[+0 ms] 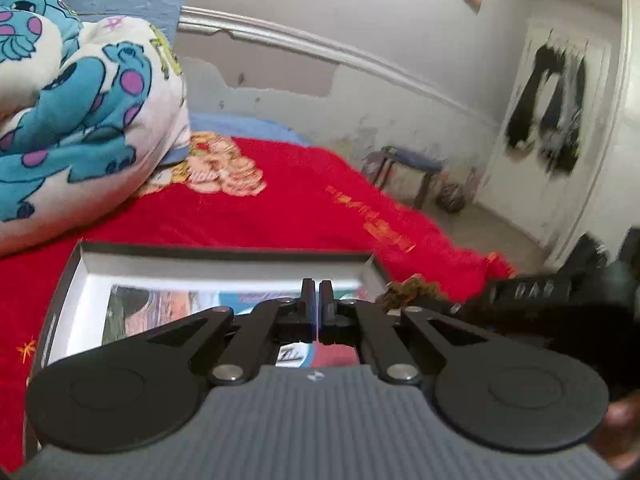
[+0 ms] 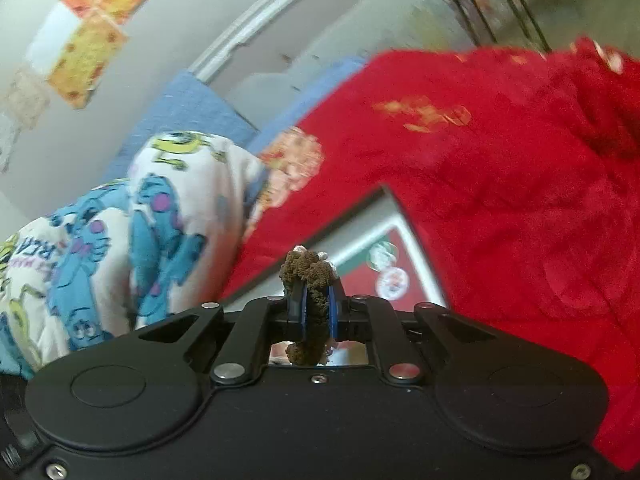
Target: Organize objects
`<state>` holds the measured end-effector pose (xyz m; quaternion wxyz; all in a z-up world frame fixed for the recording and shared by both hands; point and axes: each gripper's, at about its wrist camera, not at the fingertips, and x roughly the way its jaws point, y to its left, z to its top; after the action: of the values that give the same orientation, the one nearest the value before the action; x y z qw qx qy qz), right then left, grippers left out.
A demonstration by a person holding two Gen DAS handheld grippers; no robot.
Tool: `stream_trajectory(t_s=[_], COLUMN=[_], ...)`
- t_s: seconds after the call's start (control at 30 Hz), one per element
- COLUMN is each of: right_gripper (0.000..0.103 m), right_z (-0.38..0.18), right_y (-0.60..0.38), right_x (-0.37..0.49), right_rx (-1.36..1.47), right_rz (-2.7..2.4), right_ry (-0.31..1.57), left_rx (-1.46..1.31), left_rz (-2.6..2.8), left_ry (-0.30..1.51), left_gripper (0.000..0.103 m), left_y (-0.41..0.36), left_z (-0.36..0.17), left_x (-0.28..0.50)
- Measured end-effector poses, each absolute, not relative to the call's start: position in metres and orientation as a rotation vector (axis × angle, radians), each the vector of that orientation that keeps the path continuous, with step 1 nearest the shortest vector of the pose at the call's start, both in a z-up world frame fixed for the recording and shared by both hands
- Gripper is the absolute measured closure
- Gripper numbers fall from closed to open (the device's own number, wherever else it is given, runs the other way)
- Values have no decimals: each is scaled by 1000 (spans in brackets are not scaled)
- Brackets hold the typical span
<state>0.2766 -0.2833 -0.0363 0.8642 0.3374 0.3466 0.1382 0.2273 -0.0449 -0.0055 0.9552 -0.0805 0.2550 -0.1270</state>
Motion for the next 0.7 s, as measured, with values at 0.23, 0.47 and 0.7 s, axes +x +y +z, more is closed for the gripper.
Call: stream_trajectory(t_s=[0.23, 0.47, 0.7], right_gripper=[93, 92, 92], right_z=[-52, -47, -40], right_y=[-285, -276, -278], right_x=[285, 280, 276], right_rx=[716, 657, 657], right_rz=[282, 292, 289], right_ry=[749, 749, 725], left_rx=[-26, 9, 73], left_rz=[-224, -120, -59], left_ry=[527, 539, 544], left_gripper=[100, 98, 94], left_y=[-65, -79, -103], left_z=[-30, -34, -24], left_x=[221, 216, 188])
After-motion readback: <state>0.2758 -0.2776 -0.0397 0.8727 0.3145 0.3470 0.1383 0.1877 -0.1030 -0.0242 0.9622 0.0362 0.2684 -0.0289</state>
